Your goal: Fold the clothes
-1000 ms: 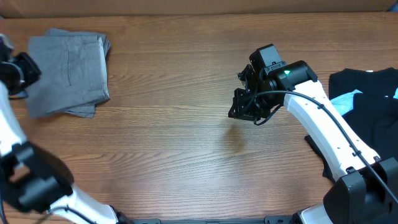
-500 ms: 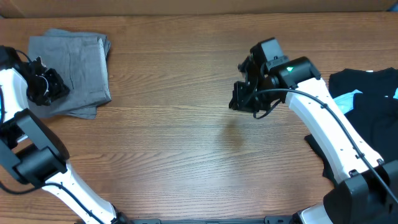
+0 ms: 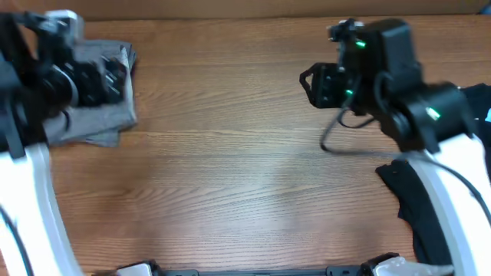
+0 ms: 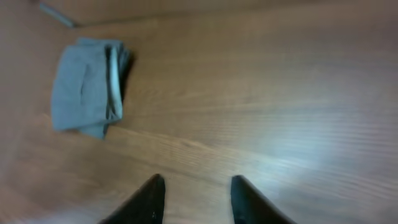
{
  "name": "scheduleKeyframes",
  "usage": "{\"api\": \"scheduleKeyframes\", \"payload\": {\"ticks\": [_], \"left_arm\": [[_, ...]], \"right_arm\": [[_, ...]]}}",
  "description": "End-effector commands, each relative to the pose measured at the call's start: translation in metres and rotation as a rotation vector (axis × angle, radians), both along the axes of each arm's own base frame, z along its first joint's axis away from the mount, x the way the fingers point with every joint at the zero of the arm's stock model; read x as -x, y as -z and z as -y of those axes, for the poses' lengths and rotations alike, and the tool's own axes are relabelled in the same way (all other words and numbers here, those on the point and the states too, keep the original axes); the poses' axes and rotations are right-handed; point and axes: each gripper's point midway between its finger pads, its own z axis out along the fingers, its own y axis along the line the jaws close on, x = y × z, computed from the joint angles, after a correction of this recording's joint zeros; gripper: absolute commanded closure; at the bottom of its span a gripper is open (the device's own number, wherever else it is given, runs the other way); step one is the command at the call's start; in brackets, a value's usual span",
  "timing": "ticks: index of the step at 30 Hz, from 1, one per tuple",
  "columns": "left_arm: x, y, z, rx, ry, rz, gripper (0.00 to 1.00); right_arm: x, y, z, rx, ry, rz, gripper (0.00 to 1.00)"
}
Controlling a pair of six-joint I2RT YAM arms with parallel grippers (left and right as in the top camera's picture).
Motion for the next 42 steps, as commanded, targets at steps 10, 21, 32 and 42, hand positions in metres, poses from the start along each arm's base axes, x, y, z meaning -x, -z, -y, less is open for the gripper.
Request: {"api": "scheduleKeyframes", "payload": {"ticks": [10,21,32,42], "left_arm": [[0.096,0.012,0.060,-0.134,-0.037,-0.148,0.00],[0.069,0.011,0.074,-0.105,-0.029,-0.119,0.00],[0.058,0.024,0.078,-0.121,-0.027,-0.165,0.00],[0.055,0.027,0.079,-0.124,-0.026,-0.177,0.00]], "right_arm": [[0.095,-0.105,0.067,-0.007,0.127,0.352,0.00],[0.123,-0.087,0.077,0.025,0.121,0.278,0.00],[0.142,-0.054,0.088,0.103,0.126,0.135,0.00],[0.108,-0.076,0.101,0.113,0.251,0.309,0.00]]}}
